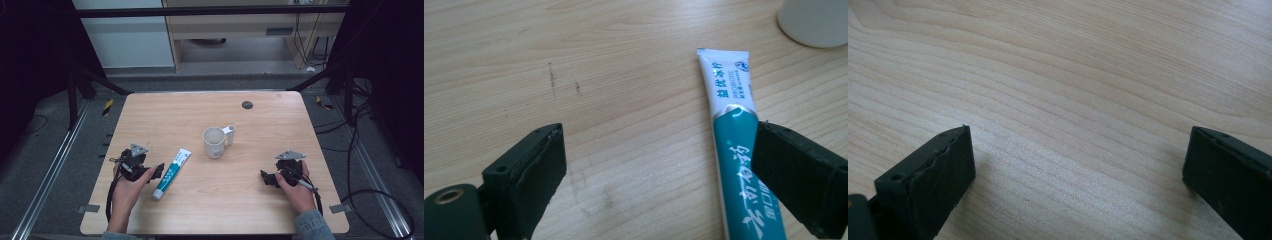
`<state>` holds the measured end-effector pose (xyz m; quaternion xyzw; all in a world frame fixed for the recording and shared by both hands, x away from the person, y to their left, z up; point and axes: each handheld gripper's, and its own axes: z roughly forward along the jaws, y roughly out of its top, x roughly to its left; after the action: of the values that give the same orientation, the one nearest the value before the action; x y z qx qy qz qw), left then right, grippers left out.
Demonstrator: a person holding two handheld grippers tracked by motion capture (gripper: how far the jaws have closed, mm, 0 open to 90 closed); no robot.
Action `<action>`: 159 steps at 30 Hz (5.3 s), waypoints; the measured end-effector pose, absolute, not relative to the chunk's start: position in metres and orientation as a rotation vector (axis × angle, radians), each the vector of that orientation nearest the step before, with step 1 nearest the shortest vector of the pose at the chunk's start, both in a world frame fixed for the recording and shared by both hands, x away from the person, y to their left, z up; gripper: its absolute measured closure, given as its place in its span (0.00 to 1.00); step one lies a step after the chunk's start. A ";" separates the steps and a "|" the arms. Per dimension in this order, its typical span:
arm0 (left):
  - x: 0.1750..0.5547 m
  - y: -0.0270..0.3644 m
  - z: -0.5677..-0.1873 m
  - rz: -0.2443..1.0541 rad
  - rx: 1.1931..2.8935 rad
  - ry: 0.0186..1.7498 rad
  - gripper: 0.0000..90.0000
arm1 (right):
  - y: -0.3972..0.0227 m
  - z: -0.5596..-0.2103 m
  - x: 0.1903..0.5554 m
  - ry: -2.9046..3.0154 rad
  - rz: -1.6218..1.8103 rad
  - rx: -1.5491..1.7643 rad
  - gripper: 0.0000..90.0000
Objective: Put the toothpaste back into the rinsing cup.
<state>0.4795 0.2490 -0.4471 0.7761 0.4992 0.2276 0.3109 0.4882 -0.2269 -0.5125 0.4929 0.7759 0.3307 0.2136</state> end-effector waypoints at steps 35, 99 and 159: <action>0.500 0.189 -0.440 0.528 2.220 1.210 0.14 | -0.227 -0.512 0.487 2.152 0.913 1.373 0.01; 0.547 0.170 -0.468 0.259 2.491 1.357 0.60 | -0.227 -0.512 0.486 2.155 0.921 1.380 0.01; 0.529 0.186 -0.395 0.363 2.369 1.211 0.87 | -0.227 -0.512 0.486 2.156 0.921 1.380 0.01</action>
<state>0.5292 0.1862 -0.3948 0.8593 0.4394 0.1318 0.2262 0.4861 -0.2268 -0.5121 0.4960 0.7750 0.3312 0.2091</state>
